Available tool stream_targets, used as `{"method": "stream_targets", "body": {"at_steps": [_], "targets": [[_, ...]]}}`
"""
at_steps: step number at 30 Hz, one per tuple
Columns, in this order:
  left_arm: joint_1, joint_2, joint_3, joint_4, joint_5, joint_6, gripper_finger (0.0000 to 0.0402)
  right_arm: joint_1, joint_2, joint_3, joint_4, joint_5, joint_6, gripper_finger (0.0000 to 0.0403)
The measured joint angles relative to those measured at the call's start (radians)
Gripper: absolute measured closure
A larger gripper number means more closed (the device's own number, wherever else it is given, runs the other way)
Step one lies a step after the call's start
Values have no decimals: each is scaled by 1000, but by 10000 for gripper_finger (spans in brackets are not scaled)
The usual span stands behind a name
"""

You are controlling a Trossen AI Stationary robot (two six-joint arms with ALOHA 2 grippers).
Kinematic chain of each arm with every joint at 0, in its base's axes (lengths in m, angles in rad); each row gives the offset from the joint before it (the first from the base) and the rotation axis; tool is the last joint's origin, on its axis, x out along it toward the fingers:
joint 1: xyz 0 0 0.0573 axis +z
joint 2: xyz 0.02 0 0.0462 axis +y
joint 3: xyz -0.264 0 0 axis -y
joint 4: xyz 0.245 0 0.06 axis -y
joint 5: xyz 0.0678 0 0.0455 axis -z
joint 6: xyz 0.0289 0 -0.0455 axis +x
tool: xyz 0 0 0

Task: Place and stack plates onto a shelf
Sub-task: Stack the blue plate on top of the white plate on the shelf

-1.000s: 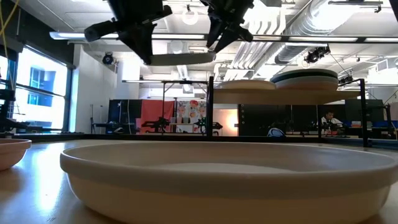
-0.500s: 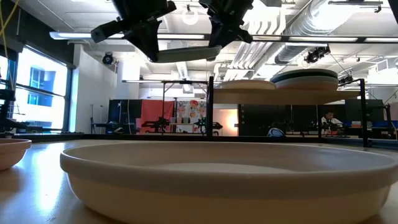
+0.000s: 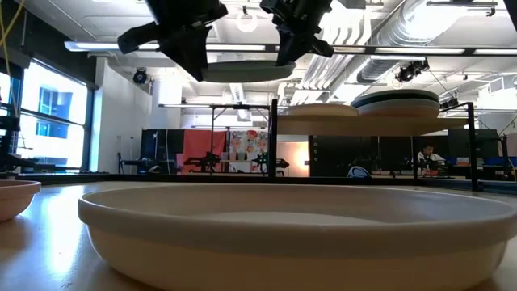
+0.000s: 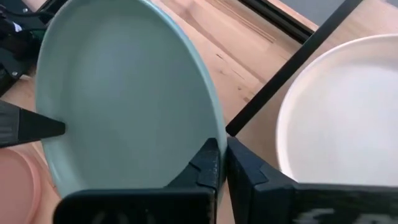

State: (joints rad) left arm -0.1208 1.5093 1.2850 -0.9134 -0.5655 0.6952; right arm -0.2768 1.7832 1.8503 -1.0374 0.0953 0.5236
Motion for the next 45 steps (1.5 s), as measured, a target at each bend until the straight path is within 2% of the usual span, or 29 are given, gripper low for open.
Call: {"method": "stream_targets", "body": {"at_steps": [6,12,22,27,33,41,45], "targets": [[19,0,0,0,82,-127,321,0,0,0,-25,0,20,402],[23,0,0,5,53,-342,291,-13,0,0,-58,8,14,402],[20,-3,17,17,22,-583,286,-108,0,0,-102,28,-49,403],[30,-3,51,48,-21,-606,286,-175,-12,0,-114,-22,-116,403],[56,-3,64,52,-21,-616,286,-301,-58,0,-126,-75,-211,403],[91,-3,64,58,-20,-617,286,-509,-76,0,-130,-239,-335,403],[117,-3,64,80,-18,-617,286,-579,-76,0,-139,-273,-399,403]]}}
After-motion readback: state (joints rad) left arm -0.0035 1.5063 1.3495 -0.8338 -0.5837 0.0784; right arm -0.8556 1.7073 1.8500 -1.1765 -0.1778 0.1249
